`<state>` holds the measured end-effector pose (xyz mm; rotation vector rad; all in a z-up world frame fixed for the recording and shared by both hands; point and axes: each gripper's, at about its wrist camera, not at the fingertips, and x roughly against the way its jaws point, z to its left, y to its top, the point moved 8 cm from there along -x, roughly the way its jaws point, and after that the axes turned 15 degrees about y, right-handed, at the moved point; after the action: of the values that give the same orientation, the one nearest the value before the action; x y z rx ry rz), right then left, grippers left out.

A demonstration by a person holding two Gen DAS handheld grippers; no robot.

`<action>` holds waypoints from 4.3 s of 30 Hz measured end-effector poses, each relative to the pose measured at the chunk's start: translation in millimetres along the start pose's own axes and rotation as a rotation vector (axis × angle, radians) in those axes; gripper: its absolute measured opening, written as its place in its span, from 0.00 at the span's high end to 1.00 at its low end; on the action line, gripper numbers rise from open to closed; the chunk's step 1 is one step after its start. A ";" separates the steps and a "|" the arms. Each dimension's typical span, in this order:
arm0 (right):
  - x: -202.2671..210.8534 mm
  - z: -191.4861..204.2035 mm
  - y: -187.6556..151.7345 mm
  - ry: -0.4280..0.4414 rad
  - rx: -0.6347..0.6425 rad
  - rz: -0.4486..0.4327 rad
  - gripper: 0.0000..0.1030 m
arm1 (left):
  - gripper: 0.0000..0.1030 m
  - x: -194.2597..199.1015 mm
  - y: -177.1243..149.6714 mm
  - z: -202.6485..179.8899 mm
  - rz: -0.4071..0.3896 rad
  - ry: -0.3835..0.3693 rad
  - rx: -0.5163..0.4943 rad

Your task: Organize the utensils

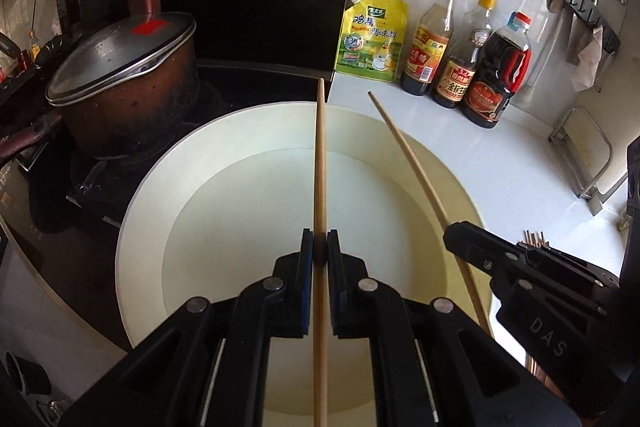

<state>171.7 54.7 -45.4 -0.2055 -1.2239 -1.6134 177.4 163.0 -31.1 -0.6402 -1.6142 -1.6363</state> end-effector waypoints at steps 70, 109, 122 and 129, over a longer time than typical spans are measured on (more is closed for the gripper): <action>197.7 -105.3 -110.7 -0.306 -0.166 -0.202 0.75 | 0.42 74.2 -66.6 -124.1 -0.048 -0.159 -0.138; 225.9 -204.3 -165.0 -0.384 -0.303 -0.178 0.71 | 0.39 58.4 -111.2 -232.3 0.025 -0.159 -0.307; 215.7 -211.4 -169.9 -0.376 -0.310 -0.147 0.70 | 0.39 42.4 -123.2 -242.6 0.061 -0.139 -0.319; 210.5 -211.8 -169.7 -0.378 -0.307 -0.139 0.67 | 0.38 35.8 -125.7 -243.4 0.079 -0.140 -0.310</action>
<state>34.6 -254.1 -107.5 -0.6569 -1.2857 -1.9417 92.7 -90.4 -101.3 -0.9837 -1.4210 -1.8332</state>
